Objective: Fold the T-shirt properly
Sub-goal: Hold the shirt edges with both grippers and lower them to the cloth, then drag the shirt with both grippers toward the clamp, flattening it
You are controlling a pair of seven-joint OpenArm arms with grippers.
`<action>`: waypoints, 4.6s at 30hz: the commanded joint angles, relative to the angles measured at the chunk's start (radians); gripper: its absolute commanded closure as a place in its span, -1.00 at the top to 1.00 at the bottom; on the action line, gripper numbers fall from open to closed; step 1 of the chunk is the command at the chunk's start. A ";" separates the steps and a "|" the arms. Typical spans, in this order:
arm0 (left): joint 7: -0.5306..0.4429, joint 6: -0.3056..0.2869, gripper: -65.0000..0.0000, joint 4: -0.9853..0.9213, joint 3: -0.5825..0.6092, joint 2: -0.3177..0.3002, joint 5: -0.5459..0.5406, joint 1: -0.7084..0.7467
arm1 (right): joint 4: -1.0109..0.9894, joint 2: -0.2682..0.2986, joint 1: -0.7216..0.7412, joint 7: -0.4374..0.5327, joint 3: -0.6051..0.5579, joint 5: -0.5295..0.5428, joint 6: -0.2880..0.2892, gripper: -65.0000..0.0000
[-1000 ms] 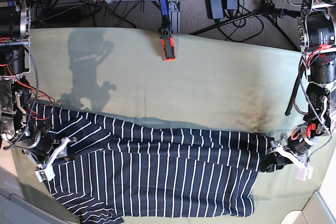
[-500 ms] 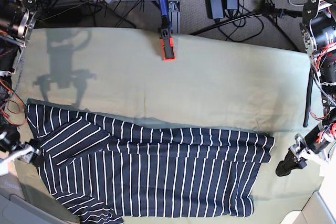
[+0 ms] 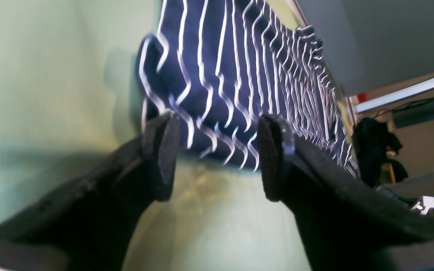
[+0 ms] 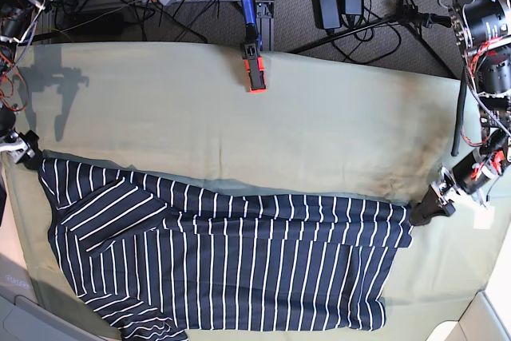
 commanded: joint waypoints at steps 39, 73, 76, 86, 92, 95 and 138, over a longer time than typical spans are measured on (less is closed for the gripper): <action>0.034 -0.017 0.13 0.014 -0.004 0.023 -0.153 0.045 | -0.161 -0.135 0.208 0.124 0.019 -0.080 0.046 -1.00; -0.111 0.072 0.13 0.014 -0.077 0.061 0.142 -0.013 | -0.161 -0.136 0.205 0.075 0.019 -0.052 0.047 -1.00; -0.161 0.072 0.13 0.014 -0.076 0.076 0.174 -0.017 | -0.161 -0.135 0.205 0.067 0.019 -0.052 0.047 -1.00; -0.236 0.148 0.13 0.011 -0.076 0.134 0.307 -0.045 | -0.161 -0.135 0.205 0.063 0.019 -0.052 0.047 -1.00; -0.275 0.150 -0.06 0.005 -0.076 0.137 0.379 -0.077 | -0.161 -0.135 0.204 0.052 0.019 -0.052 0.047 -1.00; -0.296 0.151 -0.50 0.005 -0.076 0.137 0.452 -0.091 | -0.161 -0.135 0.205 0.052 0.019 -0.051 0.047 -1.00; 0.108 -0.017 -1.00 0.177 -0.080 -0.043 -0.079 0.246 | -0.156 0.008 -0.065 -0.220 0.021 0.256 0.094 -1.00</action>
